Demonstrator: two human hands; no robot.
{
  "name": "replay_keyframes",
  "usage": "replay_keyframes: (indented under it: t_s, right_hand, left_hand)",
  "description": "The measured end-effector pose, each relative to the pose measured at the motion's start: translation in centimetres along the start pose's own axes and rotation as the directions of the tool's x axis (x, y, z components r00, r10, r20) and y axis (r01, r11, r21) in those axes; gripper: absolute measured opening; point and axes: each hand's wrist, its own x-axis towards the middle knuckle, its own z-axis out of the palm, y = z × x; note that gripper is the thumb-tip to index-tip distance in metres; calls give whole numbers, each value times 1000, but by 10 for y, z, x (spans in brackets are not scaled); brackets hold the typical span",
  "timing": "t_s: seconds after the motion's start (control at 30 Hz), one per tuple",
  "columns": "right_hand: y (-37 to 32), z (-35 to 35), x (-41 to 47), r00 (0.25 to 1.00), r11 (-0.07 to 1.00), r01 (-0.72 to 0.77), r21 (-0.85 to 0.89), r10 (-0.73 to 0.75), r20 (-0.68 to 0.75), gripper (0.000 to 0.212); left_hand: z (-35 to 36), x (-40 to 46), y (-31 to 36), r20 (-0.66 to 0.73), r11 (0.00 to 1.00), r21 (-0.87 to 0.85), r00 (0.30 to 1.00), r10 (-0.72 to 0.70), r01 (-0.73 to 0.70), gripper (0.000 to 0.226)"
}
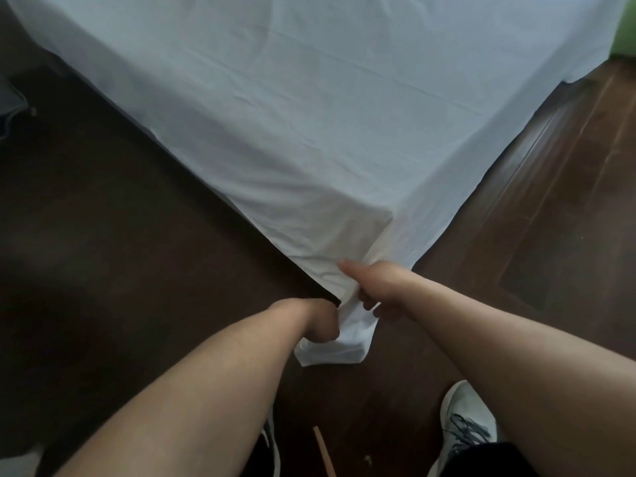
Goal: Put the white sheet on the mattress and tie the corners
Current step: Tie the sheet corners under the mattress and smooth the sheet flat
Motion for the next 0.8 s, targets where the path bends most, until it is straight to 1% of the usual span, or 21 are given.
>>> replay_keyframes:
  t_s: [0.03, 0.07, 0.1, 0.13, 0.2, 0.23, 0.27, 0.3, 0.33, 0.37, 0.4, 0.43, 0.47, 0.5, 0.53, 0.6, 0.63, 0.67, 0.7, 0.73, 0.8]
  right_hand:
    - [3, -5, -2, 995, 999, 12, -41, -16, -101, 79]
    - [6, -9, -4, 978, 993, 32, -113, -54, -200, 76]
    - [10, -13, -4, 955, 980, 48, -194, -102, -280, 69]
    - [15, -15, -5, 934, 960, 64, -273, -154, -324, 56]
    - [21, -17, -4, 919, 872, 96, -480, -263, -294, 28]
    - [22, -16, -3, 919, 842, 106, -529, -287, -272, 19]
    - [22, -14, -1, 918, 838, 99, -537, -286, -276, 15]
    - [21, -12, 0, 925, 858, 83, -507, -256, -282, 15]
    - [19, -12, 1, 931, 869, 80, -488, -240, -274, 19]
    - [17, -13, 1, 937, 874, 85, -479, -234, -261, 24]
    - [14, -14, 1, 940, 878, 88, -470, -229, -251, 27]
    - [12, -15, -2, 945, 881, 83, -465, -218, -244, 29]
    - [11, -14, -4, 944, 885, 90, -457, -222, -245, 29]
    - [11, -14, -3, 940, 889, 103, -446, -234, -250, 27]
    - [13, -16, -3, 939, 897, 108, -429, -234, -252, 25]
    - [15, -18, -9, 949, 902, 113, -416, -221, -223, 24]
    - [17, -18, -8, 947, 898, 127, -420, -236, -217, 25]
    - [19, -19, -10, 940, 898, 141, -416, -253, -230, 27]
    - [20, -20, -16, 935, 884, 155, -441, -275, -223, 29]
    - [20, -22, -19, 935, 880, 162, -446, -281, -214, 30]
    - [19, -29, -19, 944, 897, 128, -422, -240, -225, 30]
  left_hand:
    - [3, 0, 5, -2, 1000, -2, 1000, 1, -1, 18]
    - [5, -1, 6, -1, 999, 44, 1000, -8, 8, 19]
    - [4, -2, 7, 8, 998, 52, 1000, -17, 17, 20]
    - [0, -9, 10, 2, 996, 81, 1000, -26, 25, 21]
    - [-15, -22, 14, -55, 990, 132, 998, -44, 51, 20]
    - [-25, -30, 18, -110, 987, 141, 992, -56, 71, 19]
    - [-37, -43, 24, -196, 985, 152, 979, -51, 82, 19]
    - [-49, -55, 30, -315, 992, 99, 948, -45, 80, 18]
    - [-62, -68, 37, -460, 999, 18, 888, -21, 33, 17]
    - [-74, -79, 42, -616, 996, -74, 788, -13, -41, 17]
    - [-83, -91, 48, -760, 981, -134, 650, -11, -141, 18]
    - [-92, -101, 52, -876, 960, -134, 483, 1, -245, 21]
    - [-100, -109, 56, -941, 941, -75, 335, 42, -331, 25]
    - [-108, -116, 60, -955, 929, 4, 273, 113, -370, 35]
    - [-117, -121, 63, -924, 929, 68, 327, 196, -365, 51]
    - [-130, -119, 66, -752, 955, 168, 595, 284, -243, 83]
    - [-134, -117, 66, -660, 951, 253, 687, 304, -178, 87]
    - [-135, -112, 66, -594, 931, 340, 737, 323, -134, 84]
    - [-134, -106, 66, -564, 907, 408, 753, 339, -103, 77]
    - [-133, -102, 65, -567, 890, 451, 746, 349, -73, 71]
    - [-129, -95, 65, -636, 891, 452, 684, 357, -45, 65]
